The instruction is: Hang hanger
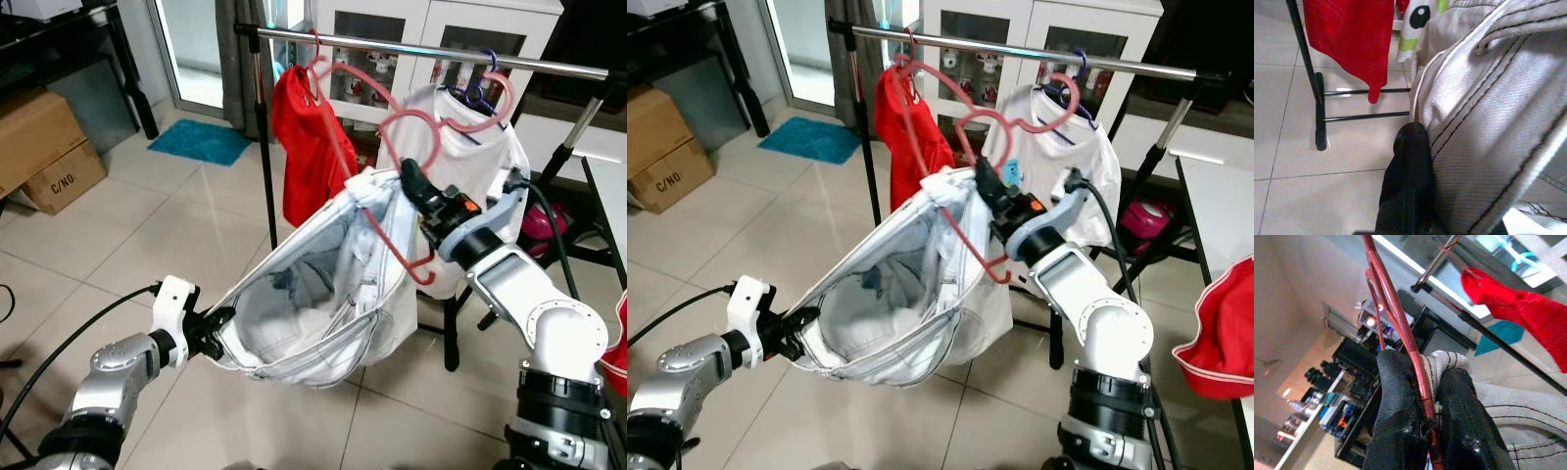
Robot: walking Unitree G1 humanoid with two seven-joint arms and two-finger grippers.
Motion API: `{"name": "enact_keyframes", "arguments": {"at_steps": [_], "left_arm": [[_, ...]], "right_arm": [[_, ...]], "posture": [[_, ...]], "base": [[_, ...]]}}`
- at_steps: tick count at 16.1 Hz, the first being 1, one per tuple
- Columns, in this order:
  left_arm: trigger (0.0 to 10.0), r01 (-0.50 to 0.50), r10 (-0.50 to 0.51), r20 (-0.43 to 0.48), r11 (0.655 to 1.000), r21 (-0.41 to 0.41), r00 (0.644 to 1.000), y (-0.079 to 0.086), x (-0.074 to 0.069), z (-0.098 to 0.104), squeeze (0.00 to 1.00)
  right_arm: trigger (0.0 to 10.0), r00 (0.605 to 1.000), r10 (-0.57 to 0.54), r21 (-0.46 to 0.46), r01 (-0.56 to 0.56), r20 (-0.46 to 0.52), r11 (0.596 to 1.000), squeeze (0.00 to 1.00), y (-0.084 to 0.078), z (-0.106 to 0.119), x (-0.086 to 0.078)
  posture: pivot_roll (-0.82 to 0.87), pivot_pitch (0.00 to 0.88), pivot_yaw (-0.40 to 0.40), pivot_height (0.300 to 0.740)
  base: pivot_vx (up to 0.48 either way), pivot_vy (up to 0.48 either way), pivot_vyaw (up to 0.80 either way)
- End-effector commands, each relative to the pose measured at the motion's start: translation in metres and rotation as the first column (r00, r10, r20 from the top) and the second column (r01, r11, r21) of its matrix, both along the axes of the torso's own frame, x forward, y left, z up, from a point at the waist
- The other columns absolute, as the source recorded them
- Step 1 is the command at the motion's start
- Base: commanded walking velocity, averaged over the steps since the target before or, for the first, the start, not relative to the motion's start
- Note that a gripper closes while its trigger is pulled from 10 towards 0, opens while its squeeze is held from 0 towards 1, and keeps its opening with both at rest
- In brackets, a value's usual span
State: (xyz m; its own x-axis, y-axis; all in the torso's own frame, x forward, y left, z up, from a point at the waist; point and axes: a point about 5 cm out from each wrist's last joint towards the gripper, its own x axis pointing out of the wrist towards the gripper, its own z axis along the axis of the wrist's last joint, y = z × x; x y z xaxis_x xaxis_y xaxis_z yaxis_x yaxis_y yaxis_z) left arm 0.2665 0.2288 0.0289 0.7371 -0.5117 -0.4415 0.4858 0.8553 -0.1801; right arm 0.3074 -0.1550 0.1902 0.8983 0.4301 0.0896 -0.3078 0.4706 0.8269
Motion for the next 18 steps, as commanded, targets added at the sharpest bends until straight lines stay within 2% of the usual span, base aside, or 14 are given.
{"name": "enact_keyframes", "arguments": {"at_steps": [1, 6, 7, 8, 9, 10, 11, 12, 14, 16, 17, 18], "left_arm": [[0.0, -0.087, 0.095, -0.13, 0.994, 0.062, 0.987, 0.027, -0.023, -0.019, 0.0], [0.0, -0.118, 0.13, -0.122, 0.988, 0.098, 0.984, 0.038, -0.023, -0.014, 0.0], [0.0, -0.128, 0.146, -0.126, 0.981, 0.145, 0.981, 0.045, -0.024, -0.015, 0.0], [0.0, -0.137, 0.154, -0.108, 0.979, 0.153, 0.982, 0.046, -0.021, -0.013, 0.0], [0.0, -0.144, 0.153, -0.06, 0.981, 0.127, 0.986, 0.043, -0.012, -0.005, 0.0], [0.0, -0.146, 0.148, -0.019, 0.985, 0.094, 0.989, 0.039, -0.003, 0.003, 0.0], [0.0, -0.135, 0.134, 0.028, 0.99, 0.044, 0.991, 0.03, 0.008, 0.014, 0.0], [0.0, -0.121, 0.12, 0.056, 0.993, 0.015, 0.991, 0.024, 0.015, 0.021, 0.0], [0.0, -0.071, 0.075, 0.131, 0.997, -0.035, 0.989, 0.003, 0.033, 0.039, 0.0], [0.0, -0.059, 0.066, 0.155, 0.997, -0.048, 0.986, -0.008, 0.044, 0.046, 0.0], [0.0, -0.06, 0.07, 0.164, 0.996, -0.065, 0.984, -0.015, 0.053, 0.051, 0.0], [0.0, -0.061, 0.072, 0.169, 0.996, -0.071, 0.983, -0.017, 0.056, 0.053, 0.0]], "right_arm": [[0.0, 0.957, -0.206, 0.11, 0.186, 0.206, 0.976, 0.0, -0.041, 0.047, -0.001], [0.0, 0.947, -0.236, 0.142, 0.209, 0.216, 0.968, 0.0, -0.046, 0.051, 0.0], [0.0, 0.938, -0.25, 0.167, 0.214, 0.242, 0.962, 0.0, -0.049, 0.057, 0.0], [0.0, 0.93, -0.207, 0.108, 0.183, 0.302, 0.977, 0.0, -0.043, 0.063, -0.003], [0.0, 0.919, -0.087, -0.065, 0.121, 0.385, 0.991, 0.0, -0.027, 0.068, -0.009], [0.0, 0.908, 0.029, -0.179, 0.051, 0.418, 0.983, 0.0, -0.012, 0.069, -0.014], [0.0, 0.892, 0.144, -0.252, -0.035, 0.429, 0.967, 0.0, 0.003, 0.067, -0.021], [0.0, 0.879, 0.208, -0.269, -0.095, 0.43, 0.958, 0.0, 0.012, 0.065, -0.026], [0.0, 0.849, 0.311, -0.171, -0.262, 0.426, 0.95, 0.0, 0.025, 0.058, -0.039], [0.0, 0.82, 0.344, -0.061, -0.357, 0.457, 0.932, 0.0, 0.031, 0.055, -0.05], [0.0, 0.797, 0.368, -0.002, -0.418, 0.48, 0.909, 0.0, 0.034, 0.053, -0.06], [0.0, 0.792, 0.374, 0.004, -0.429, 0.482, 0.903, 0.0, 0.035, 0.052, -0.063]], "posture": [[-0.15, 0.0, 0.005, 0.74], [-0.15, 0.0, 0.007, 0.74], [-0.15, 0.0, 0.008, 0.74], [-0.15, 0.0, 0.006, 0.74], [-0.15, 0.0, 0.004, 0.74], [-0.16, 0.0, 0.005, 0.74], [-0.16, 0.0, 0.004, 0.74], [-0.16, 0.0, 0.004, 0.74], [-0.15, 0.0, 0.0, 0.74], [-0.15, 0.0, 0.001, 0.74], [-0.16, 0.0, 0.003, 0.74], [-0.16, 0.0, 0.008, 0.74]], "base": [[0.0, 0.0, 0.0], [0.0, 0.0, 0.0], [0.0, 0.0, 0.0], [0.0, 0.0, 0.0], [0.0, 0.0, 0.0], [0.0, 0.0, 0.0], [0.0, 0.0, 0.0], [0.0, 0.0, 0.0], [0.0, 0.0, 0.0], [0.0, 0.0, 0.0], [0.0, 0.0, 0.0], [0.0, 0.0, 0.0]]}}
